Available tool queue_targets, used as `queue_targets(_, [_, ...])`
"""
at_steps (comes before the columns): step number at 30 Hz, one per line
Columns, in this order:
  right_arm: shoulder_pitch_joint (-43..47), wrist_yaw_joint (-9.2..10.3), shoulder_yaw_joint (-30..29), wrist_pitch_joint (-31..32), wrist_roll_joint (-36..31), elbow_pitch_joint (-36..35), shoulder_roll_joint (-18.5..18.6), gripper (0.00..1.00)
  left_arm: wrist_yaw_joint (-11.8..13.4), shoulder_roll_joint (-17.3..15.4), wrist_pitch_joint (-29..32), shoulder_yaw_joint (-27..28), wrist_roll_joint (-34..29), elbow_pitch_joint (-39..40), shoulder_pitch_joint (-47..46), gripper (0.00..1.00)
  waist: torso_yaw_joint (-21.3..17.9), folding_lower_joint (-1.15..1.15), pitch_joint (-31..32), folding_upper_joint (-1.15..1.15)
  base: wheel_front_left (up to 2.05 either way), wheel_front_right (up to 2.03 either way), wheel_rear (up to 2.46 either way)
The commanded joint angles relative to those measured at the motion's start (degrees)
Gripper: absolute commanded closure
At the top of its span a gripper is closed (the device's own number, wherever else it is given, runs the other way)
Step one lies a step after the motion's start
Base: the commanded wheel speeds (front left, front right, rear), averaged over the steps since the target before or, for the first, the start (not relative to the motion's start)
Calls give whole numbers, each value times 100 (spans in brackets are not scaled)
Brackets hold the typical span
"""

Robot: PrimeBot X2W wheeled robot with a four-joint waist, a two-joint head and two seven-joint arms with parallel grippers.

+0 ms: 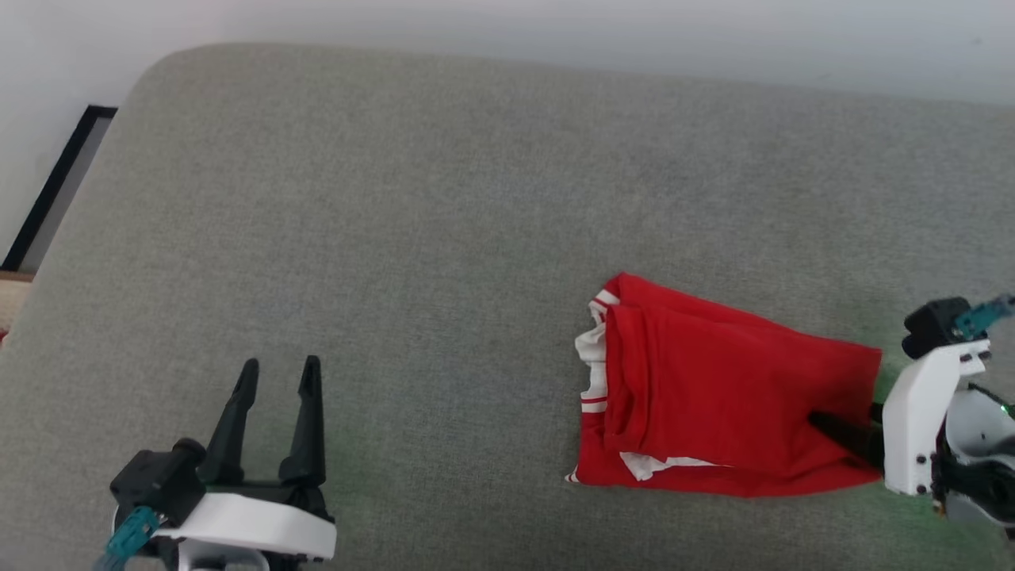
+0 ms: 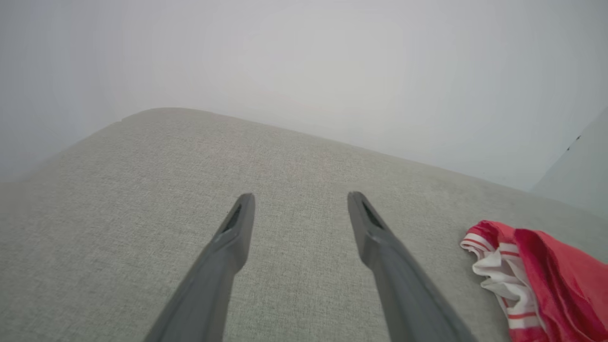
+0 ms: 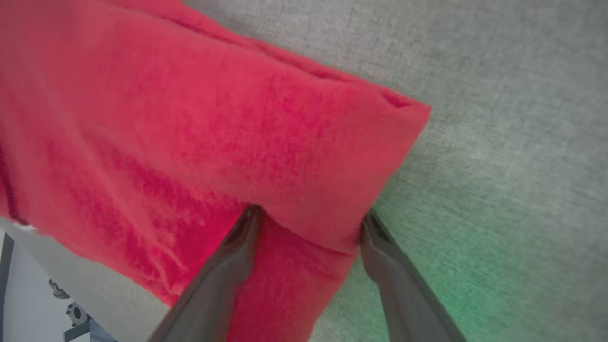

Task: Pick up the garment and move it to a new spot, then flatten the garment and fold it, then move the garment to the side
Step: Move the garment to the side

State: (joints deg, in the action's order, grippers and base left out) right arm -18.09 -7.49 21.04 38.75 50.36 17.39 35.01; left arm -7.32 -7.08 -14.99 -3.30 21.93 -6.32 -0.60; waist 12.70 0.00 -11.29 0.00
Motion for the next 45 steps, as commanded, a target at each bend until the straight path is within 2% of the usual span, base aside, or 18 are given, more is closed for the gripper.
queue_targets(1, [2,-1,76,152,52,164,-201,0,-20,25,-25,-16,60,0,-115,0,87,0,-110,0,0,0,0])
queue_targets(6, [-189,-2,199,603,207,575,-656,0,-20,46,-25,-52,112,-19,-234,0,126,0,-237,0,0,0,0])
queue_targets(7, [-205,-2,220,745,251,636,-708,4,-20,39,-25,-68,114,-23,-261,0,123,0,-246,0,0,0,0])
queue_targets(8, [-268,-10,246,949,309,595,-746,100,-20,20,-25,-48,124,-9,-307,0,97,0,-265,0,0,0,0])
queue_targets(18, [-786,0,-209,1036,149,-58,-182,100,-20,-112,-25,5,41,76,-521,0,-319,0,-275,0,0,0,0])
queue_targets(26, [-1128,0,-448,824,-156,-227,191,100,-20,-230,-25,-304,25,106,-885,0,-851,0,-388,0,0,0,0])
queue_targets(38, [-1815,0,-780,200,-621,302,701,100,-20,-416,-25,-1217,-95,75,-1747,0,-1561,0,-726,0,0,0,0])
queue_targets(45, [-2336,0,-764,-447,-1029,819,1004,100,-20,-521,-25,-1992,-65,48,-2364,0,-1896,0,-1035,0,0,0,0])
